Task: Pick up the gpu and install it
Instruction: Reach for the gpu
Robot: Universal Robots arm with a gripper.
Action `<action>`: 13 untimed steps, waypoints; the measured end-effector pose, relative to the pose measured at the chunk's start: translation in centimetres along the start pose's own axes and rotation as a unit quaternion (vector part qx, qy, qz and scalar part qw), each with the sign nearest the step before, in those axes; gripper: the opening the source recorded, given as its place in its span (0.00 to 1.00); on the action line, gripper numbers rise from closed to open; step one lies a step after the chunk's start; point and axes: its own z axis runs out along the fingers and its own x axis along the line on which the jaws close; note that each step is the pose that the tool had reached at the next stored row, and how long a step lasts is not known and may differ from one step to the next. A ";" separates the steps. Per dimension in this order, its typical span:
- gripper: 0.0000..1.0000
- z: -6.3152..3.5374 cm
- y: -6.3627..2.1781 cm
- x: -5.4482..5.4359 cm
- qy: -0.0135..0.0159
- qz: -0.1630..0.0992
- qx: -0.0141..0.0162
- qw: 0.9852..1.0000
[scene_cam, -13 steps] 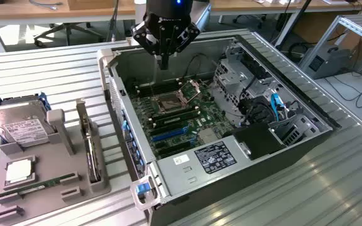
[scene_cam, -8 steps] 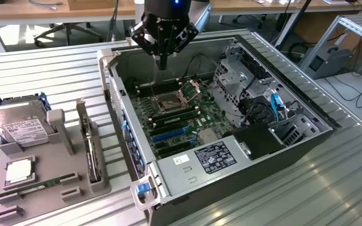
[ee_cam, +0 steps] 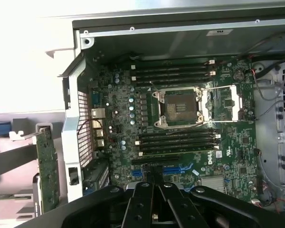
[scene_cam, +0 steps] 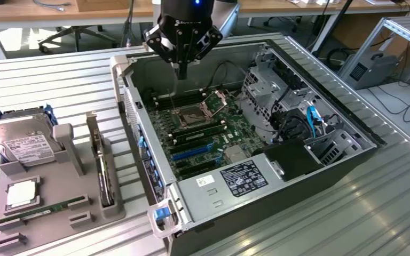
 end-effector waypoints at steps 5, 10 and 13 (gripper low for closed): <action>0.11 0.00 -0.01 0.2 0.000 0.000 0.000 1.000; 0.11 -0.01 -0.02 0.3 0.000 0.000 0.000 1.000; 0.11 -0.01 -0.03 0.4 0.000 0.000 0.000 1.000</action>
